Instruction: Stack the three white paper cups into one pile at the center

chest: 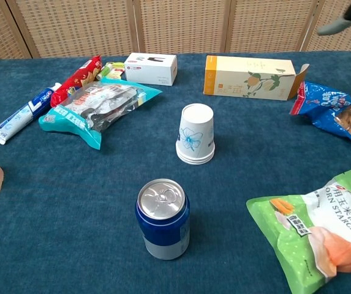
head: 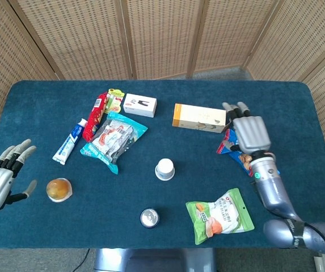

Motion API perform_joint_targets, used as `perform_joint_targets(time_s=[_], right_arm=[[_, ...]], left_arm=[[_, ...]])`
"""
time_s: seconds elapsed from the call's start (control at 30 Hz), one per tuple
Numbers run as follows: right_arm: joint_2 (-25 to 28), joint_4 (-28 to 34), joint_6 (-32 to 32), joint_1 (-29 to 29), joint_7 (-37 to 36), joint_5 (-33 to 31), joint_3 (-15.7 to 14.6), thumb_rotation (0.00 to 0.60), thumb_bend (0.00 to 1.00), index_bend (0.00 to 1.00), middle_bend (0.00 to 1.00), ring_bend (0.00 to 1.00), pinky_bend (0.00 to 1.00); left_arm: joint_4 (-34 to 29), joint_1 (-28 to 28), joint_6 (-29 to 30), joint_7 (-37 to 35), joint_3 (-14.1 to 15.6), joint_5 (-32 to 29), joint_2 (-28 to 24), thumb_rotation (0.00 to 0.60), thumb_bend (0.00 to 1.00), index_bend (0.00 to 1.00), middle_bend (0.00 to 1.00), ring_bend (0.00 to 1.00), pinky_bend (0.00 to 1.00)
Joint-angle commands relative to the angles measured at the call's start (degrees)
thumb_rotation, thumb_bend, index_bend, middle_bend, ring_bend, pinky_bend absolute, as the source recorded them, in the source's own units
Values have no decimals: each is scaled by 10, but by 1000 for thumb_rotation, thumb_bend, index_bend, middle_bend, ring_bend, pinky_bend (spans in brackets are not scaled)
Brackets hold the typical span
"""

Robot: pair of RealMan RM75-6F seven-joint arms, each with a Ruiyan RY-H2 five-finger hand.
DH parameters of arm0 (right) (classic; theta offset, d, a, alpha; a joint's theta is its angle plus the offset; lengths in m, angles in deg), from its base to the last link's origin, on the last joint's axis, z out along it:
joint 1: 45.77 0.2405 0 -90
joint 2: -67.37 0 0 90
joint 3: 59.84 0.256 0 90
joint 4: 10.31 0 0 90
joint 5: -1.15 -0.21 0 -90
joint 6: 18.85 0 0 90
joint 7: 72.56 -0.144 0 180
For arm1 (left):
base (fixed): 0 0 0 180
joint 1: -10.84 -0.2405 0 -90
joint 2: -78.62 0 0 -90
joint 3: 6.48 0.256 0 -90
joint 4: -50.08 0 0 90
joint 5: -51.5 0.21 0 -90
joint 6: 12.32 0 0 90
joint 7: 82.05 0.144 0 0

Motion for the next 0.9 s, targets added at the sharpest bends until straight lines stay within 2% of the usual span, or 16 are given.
perform_joint_targets(time_s=[0.03, 0.43, 0.73, 0.9], right_arm=[[13, -20, -30, -59, -42, 51, -16, 542, 281, 28, 182, 73, 493], [16, -42, -96, -198, -106, 137, -44, 540, 282, 64, 190, 58, 449], [8, -57, -130, -283, -142, 172, -49, 541, 282, 68, 194, 55, 440], [0, -69, -127, -308, -150, 186, -43, 541, 282, 70, 195, 54, 425]], left_arm=[[-2, -4, 1, 2, 0, -5, -1, 600, 457, 0, 0, 0, 51], [-11, -27, 21, 18, 6, -12, -7, 600, 458, 0, 0, 0, 40], [2, -41, 33, 19, 14, -1, 6, 600, 458, 0, 0, 0, 31], [5, -42, 29, 35, 18, 6, 8, 600, 457, 0, 0, 0, 30]])
